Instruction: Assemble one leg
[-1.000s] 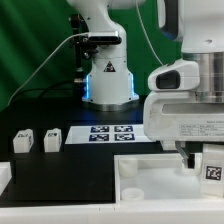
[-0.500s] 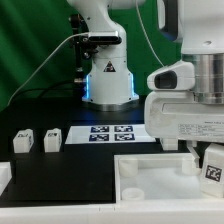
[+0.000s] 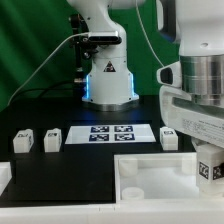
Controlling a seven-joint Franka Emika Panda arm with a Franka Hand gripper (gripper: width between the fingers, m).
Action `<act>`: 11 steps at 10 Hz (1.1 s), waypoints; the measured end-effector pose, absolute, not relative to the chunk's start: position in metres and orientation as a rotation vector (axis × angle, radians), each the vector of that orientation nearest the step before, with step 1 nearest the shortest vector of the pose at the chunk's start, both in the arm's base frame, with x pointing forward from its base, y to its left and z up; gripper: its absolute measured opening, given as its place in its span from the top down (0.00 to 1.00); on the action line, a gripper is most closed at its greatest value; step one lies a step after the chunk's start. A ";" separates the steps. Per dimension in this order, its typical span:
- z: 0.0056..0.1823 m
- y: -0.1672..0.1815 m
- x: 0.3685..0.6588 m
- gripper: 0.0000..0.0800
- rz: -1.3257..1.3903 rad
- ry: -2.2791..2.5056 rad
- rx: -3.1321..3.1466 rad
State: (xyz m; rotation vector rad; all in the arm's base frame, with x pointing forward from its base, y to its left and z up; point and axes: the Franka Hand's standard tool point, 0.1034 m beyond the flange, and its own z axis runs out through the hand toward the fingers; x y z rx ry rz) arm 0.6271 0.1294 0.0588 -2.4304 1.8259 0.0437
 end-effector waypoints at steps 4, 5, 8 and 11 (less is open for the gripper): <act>0.057 0.131 0.631 0.63 0.029 2.145 -2.068; 0.056 0.131 0.630 0.63 0.025 2.106 -2.107; 0.055 0.129 0.626 0.24 0.001 1.652 -2.508; 0.056 0.120 0.627 0.19 -0.040 1.072 -2.844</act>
Offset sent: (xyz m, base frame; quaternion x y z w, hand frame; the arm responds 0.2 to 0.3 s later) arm 0.0000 0.0000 0.0000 0.0000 0.0000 0.0000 1.0000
